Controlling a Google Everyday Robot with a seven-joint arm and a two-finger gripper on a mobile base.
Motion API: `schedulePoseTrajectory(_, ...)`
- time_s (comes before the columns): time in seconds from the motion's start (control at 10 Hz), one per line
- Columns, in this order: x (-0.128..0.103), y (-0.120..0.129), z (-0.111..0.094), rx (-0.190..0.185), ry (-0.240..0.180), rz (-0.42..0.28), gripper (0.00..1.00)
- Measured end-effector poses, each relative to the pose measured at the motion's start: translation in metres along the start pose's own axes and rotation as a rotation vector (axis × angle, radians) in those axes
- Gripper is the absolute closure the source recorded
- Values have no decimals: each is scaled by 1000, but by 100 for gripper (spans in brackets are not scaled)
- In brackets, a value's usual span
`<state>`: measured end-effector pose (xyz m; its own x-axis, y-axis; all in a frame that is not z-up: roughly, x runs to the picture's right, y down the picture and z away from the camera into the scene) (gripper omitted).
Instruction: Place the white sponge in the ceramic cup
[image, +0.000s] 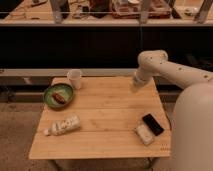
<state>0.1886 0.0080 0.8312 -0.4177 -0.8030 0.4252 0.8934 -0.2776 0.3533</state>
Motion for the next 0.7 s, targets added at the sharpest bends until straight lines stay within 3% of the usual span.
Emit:
schedulePoseTrajectory(0.2,-21,3,-8,35,-42,30,68)
schedulePoseTrajectory(0.4,-20,2,-8,35,-44,28,68)
schedulePoseTrajectory(0.5,-20,2,-6,35,-48,27,71)
schedulePoseTrajectory(0.7,-38,13,7,48,-64,49,86)
